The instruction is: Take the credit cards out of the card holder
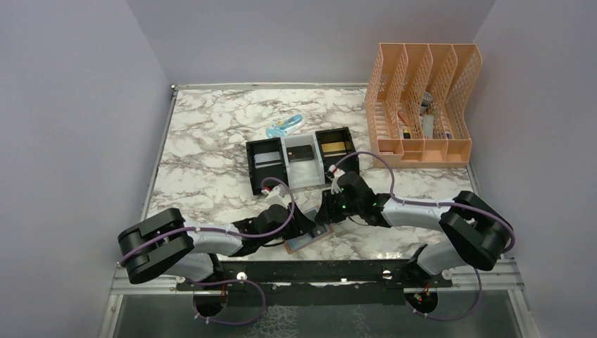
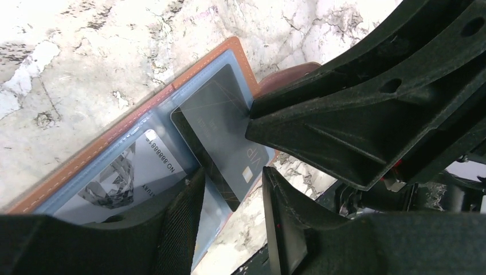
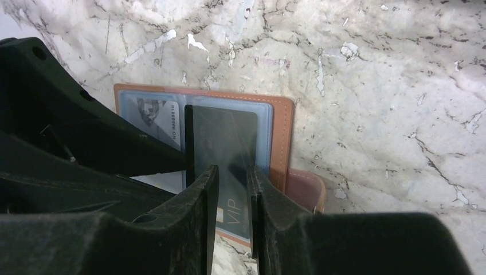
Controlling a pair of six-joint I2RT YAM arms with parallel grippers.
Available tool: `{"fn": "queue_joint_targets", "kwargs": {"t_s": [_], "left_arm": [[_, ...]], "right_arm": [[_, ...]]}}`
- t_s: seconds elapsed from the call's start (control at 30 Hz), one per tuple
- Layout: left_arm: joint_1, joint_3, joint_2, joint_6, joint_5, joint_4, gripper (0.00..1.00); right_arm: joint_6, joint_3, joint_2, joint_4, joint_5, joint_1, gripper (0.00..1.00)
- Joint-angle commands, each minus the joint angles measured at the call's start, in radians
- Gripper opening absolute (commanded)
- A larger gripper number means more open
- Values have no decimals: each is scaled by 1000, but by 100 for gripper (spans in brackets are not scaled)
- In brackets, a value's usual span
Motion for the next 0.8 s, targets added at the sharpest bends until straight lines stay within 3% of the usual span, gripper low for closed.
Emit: {"fn": "queue_joint_targets", "kwargs": {"t_s": [0.0, 0.3, 0.77], "left_arm": [[-5, 22, 15, 10, 3, 15, 42], [-5, 30, 36, 4, -11, 17, 34], [28, 47, 32, 96, 27, 30, 25]], "right_arm": [[-13, 19, 18, -31, 14, -3, 25], [55, -61, -30, -9, 60, -4, 23], [258, -272, -157, 149, -25, -4, 23]]}}
